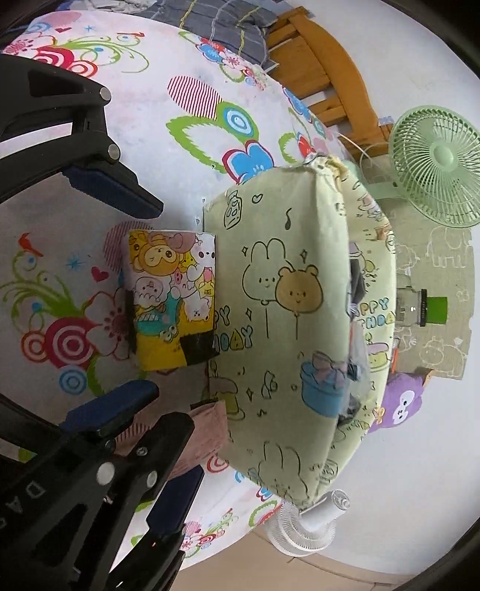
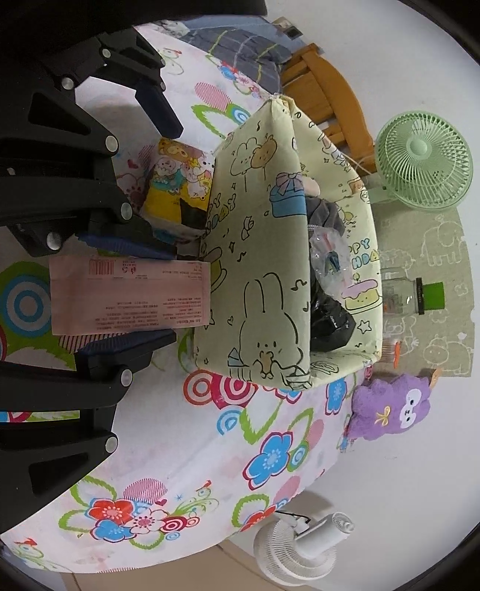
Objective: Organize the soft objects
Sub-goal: 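Grasp the cartoon tissue pack with the left gripper while the right gripper grasps the pink packet, then lift the tissue pack and pink packet and carry both over the box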
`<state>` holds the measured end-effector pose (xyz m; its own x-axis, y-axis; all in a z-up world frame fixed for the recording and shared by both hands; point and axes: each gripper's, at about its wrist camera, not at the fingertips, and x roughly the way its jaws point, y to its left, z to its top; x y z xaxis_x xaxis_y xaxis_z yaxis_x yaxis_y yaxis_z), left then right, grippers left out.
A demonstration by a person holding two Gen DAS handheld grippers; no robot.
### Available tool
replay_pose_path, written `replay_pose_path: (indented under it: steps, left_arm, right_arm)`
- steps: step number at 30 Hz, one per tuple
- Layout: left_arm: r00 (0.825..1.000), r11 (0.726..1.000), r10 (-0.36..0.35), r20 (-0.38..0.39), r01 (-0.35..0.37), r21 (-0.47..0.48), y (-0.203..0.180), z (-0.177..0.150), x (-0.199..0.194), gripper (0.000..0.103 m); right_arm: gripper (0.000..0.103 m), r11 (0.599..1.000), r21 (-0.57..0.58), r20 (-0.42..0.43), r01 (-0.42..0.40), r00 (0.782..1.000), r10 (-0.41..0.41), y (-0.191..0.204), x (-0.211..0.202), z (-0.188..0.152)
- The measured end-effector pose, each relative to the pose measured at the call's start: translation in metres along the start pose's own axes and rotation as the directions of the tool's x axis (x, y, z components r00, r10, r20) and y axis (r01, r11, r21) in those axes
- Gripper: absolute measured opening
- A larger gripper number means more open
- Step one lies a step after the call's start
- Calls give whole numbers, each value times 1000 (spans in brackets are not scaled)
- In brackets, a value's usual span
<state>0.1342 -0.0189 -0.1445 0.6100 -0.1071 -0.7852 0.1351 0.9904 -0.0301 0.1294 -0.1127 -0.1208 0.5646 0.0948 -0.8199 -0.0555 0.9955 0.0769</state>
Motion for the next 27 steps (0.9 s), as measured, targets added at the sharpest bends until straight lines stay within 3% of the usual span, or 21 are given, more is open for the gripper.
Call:
replay_pose_path:
  steps: [5,8,20,27]
  left_arm:
    - [1000,1000,1,-15,-2,-21,2,3,7,87]
    - [1000,1000,-1,-18,0,-20,1,3,10,77]
    - [1000,1000,-7,-1,7,-29,-1,1,-3,74]
    - [999,999,-1,52,2,-33,-6,1,-29,74]
  right_arm:
    - [41,1000,16,-15,-1,1000,1,1,7,4]
    - [41,1000,13,-22,8,1000,-7,2,9,5]
    - [41,1000,7,1,1,1000,-1,6,-4,2]
    - [41,1000,3,54,-7,999,7,6,-28,1]
